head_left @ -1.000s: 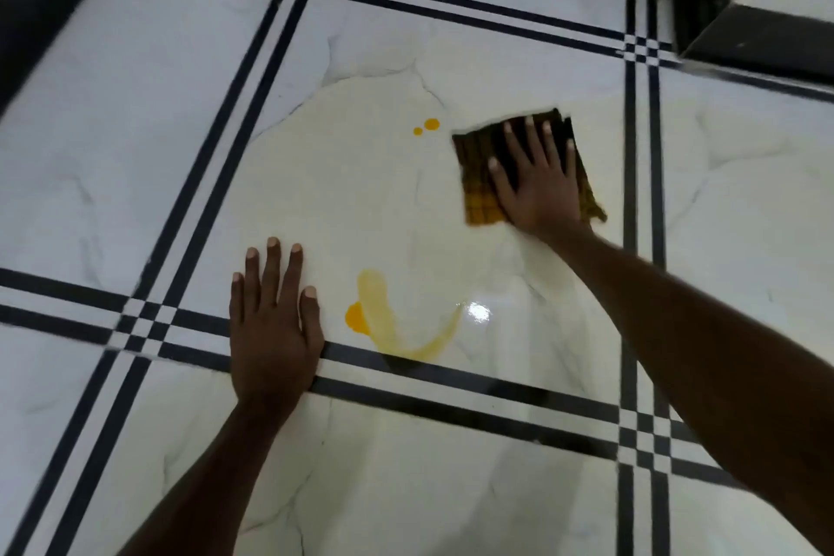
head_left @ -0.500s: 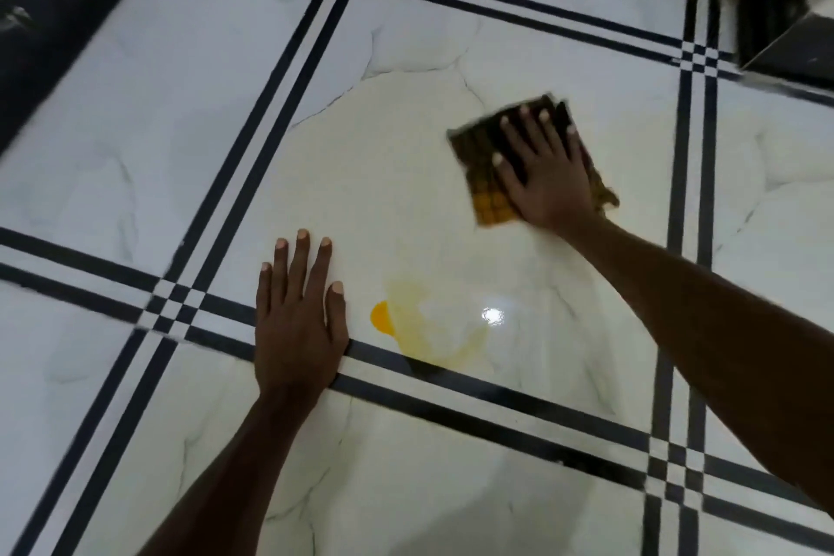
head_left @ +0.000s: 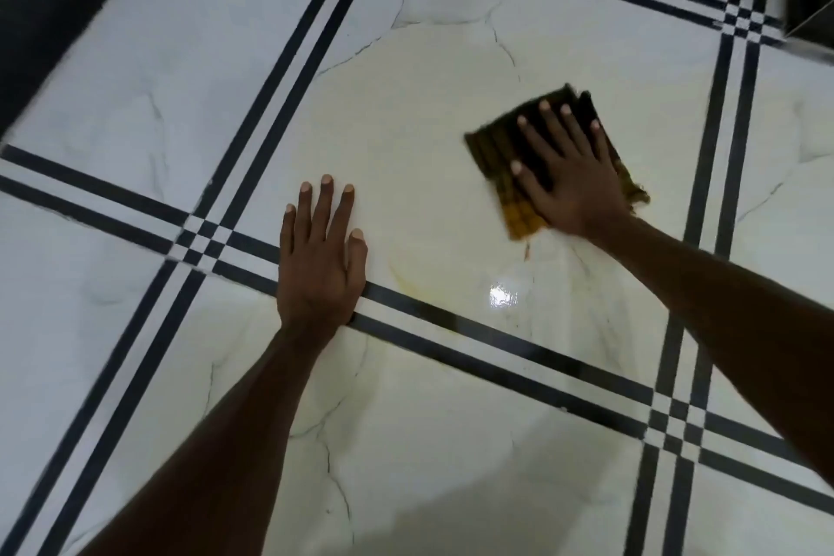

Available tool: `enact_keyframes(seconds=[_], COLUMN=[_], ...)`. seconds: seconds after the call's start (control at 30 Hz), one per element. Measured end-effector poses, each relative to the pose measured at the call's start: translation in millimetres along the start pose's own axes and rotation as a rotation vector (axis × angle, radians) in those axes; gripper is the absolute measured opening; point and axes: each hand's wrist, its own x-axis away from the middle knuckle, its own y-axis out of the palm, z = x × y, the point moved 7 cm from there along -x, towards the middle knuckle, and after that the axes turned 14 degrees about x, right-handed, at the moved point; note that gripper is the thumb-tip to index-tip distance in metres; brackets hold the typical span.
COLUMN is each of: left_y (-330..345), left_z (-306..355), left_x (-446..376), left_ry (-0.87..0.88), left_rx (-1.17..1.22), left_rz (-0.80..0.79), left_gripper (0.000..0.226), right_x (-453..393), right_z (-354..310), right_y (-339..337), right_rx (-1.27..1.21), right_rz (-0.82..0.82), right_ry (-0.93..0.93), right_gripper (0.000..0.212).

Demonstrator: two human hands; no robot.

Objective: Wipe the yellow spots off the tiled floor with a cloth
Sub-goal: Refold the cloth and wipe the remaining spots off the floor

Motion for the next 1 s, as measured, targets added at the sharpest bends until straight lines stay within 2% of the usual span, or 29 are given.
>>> enact_keyframes(seconds=[0.07, 0.1, 0.17, 0.23, 0.3, 0.37, 0.43, 0.5, 0.57, 0.6, 0.63, 0.67, 0.73, 0.77, 0.8, 0.83, 0.87, 0.93, 0.97, 1.0], left_y=[-0.8, -1.3, -2.8, -4.3, -6.4, -4.2, -3.3, -2.0, -0.8, -0.2, -0.4, -1.3, -2.8, -3.9, -4.4, -4.7, -4.0, -2.2, -1.0, -1.2], left_z=[-0.9, -0.5, -1.2, -1.2, -4.0, -1.9, -0.6, 0.0, -1.1, -1.5, -2.2, -3.0, -3.6, -2.2, -1.2, -0.9, -0.6, 0.3, 0.0, -0.5], left_x=[-0.3, 0.3, 0.5, 1.8, 1.6, 1.3, 1.4, 0.6, -0.1, 0.0, -0.1, -0.2, 1.8, 2.7, 3.2, 2.5, 1.9, 2.8, 3.3, 2.6], left_ry=[-0.002, -0.003, -0.013, -0.014, -0.019, -0.024, -0.049, -0.054, -0.059, -0.054, -0.050, -0.045, -0.039, -0.032, -0.025, -0.023, -0.023, -0.030, -0.035, -0.039], left_rx=[0.027, 0.041, 0.093, 0.136, 0.126, 0.117, 0.079, 0.058, 0.057, 0.055, 0.055, 0.056, 0.071, 0.077, 0.078, 0.077, 0.069, 0.041, 0.026, 0.013], left_rz=[0.001, 0.009, 0.024, 0.024, 0.024, -0.004, -0.026, -0.038, -0.043, -0.040, -0.031, -0.025, -0.020, -0.014, -0.016, -0.016, -0.020, -0.031, -0.033, -0.030], left_gripper=[0.059, 0.059, 0.059, 0.060, 0.060, 0.061, 0.064, 0.065, 0.065, 0.065, 0.065, 0.064, 0.064, 0.064, 0.064, 0.064, 0.064, 0.064, 0.064, 0.064], right_x=[-38.4, -46.8, -25.1, 47.3, 130.1, 181.9, 167.1, 114.9, 63.4, 45.9, 35.9, 38.1, 85.9, 119.7, 148.2, 169.3, 186.7, 229.4, 247.9, 258.3], right_z=[-33.3, -67.2, -143.8, -194.8, -195.8, -143.5, -69.3, -11.5, -3.5, -22.9, -54.8, -95.2, -167.5, -180.1, -171.4, -147.3, -113.6, -53.5, -51.5, -71.0], right_y=[0.5, 0.1, -15.7, -27.4, -25.3, -19.8, -9.4, -2.3, -1.3, -1.3, -2.4, -9.1, -18.9, -20.7, -20.7, -16.0, -11.2, -5.5, -7.8, -13.3], right_rx=[-0.047, -0.060, -0.074, -0.067, -0.070, -0.063, -0.041, -0.024, -0.065, -0.058, -0.056, -0.053, -0.063, -0.063, -0.054, -0.044, -0.028, -0.055, -0.078, -0.085], right_rz=[-0.022, -0.021, 0.041, 0.050, 0.000, -0.067, -0.071, -0.072, -0.080, -0.052, -0.025, 0.004, 0.007, -0.008, -0.003, -0.002, -0.012, -0.107, -0.143, -0.155], right_ry=[0.175, 0.148, -0.057, -0.303, -0.472, -0.530, -0.382, -0.057, 0.242, 0.303, 0.278, 0.171, -0.154, -0.271, -0.309, -0.270, -0.151, 0.197, 0.287, 0.282], right_gripper=[0.072, 0.073, 0.071, 0.068, 0.068, 0.068, 0.067, 0.070, 0.072, 0.071, 0.070, 0.069, 0.067, 0.067, 0.067, 0.068, 0.068, 0.071, 0.073, 0.074])
